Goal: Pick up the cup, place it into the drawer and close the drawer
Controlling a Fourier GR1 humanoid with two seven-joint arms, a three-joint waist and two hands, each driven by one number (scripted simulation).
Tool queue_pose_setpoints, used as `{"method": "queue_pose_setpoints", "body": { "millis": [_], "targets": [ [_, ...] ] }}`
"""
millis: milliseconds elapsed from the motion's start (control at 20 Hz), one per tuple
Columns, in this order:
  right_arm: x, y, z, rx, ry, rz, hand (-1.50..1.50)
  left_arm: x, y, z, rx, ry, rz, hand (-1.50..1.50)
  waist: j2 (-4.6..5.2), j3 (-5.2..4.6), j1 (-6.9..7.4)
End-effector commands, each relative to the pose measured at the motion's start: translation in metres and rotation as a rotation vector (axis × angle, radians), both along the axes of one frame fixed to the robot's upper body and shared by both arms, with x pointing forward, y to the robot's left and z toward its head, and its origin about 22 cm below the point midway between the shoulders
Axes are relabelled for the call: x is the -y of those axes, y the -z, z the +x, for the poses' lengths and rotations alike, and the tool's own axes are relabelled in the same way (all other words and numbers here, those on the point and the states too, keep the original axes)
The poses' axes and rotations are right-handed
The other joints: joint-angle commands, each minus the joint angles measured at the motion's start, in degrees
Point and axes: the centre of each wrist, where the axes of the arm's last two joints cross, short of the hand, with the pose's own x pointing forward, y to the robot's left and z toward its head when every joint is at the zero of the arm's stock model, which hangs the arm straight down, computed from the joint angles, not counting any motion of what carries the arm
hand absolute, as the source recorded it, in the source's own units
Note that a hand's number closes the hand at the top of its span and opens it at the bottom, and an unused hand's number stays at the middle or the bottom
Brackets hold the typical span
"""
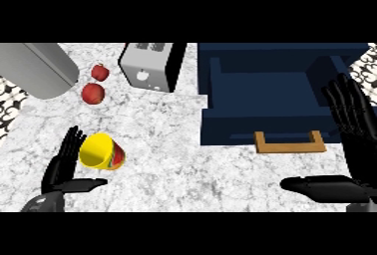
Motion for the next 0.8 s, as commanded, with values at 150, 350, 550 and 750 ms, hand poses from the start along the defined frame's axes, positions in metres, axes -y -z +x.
{"method": "queue_pose_setpoints", "body": {
  "millis": [150, 350, 550, 750],
  "targets": [
    [0.003, -0.003, 0.005, 0.002, -0.01, -0.013, -1.5, 0.013, 0.008, 0.001, 0.097, 0.036, -0.04, -1.5, 0.25, -0.09, -0.42],
    [0.001, 0.003, 0.012, -0.001, 0.002, 0.01, -1.5, 0.007, 0.003, 0.006, 0.077, 0.054, -0.056, -1.5, 0.05, 0.01, 0.08],
    [0.013, 0.004, -0.001, 0.007, -0.018, 0.021, -1.5, 0.017, 0.003, 0.012, 0.097, 0.081, -0.111, -1.5, 0.16, -0.03, -0.41],
    [0.003, 0.004, 0.009, -0.015, -0.01, 0.0, -1.5, 0.016, -0.001, 0.018, 0.118, 0.101, -0.155, -1.5, 0.18, -0.04, -0.06]
  ]
}}
